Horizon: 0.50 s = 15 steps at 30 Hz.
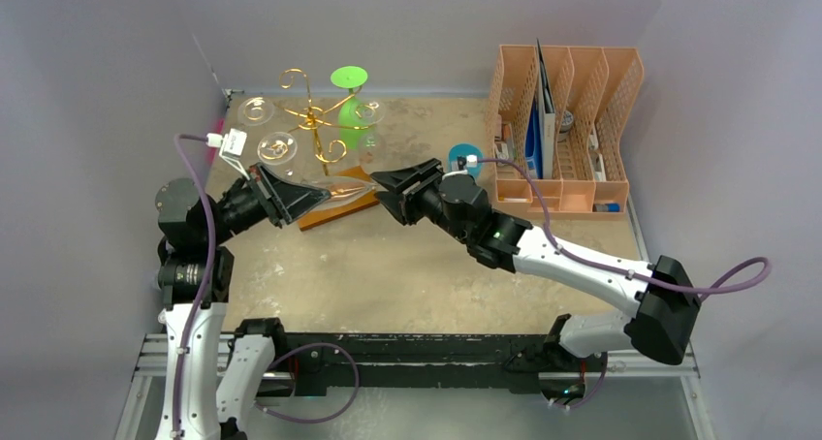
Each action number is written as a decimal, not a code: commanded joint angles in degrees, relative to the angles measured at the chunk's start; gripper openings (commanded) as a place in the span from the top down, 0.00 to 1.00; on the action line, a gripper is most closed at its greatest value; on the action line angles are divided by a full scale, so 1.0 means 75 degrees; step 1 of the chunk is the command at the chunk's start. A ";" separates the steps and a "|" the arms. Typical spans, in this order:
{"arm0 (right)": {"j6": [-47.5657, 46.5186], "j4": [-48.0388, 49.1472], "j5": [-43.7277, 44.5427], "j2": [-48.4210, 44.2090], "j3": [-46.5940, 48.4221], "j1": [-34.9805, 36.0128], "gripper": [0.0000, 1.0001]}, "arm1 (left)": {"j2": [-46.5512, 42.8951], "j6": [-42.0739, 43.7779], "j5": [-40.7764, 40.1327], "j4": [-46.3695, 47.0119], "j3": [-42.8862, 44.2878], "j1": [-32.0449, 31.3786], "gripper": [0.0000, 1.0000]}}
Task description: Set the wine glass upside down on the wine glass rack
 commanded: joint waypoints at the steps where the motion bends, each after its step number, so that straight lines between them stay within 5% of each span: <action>1: 0.0300 0.0243 0.0333 0.0136 0.0592 0.0001 0.52 | -0.0149 -0.0157 0.0240 0.0496 -0.0054 -0.0047 1.00; 15: 0.0602 0.0081 0.0312 0.0199 0.0774 0.0011 0.83 | -0.0331 -0.0083 0.0280 0.0413 -0.0219 -0.0060 1.00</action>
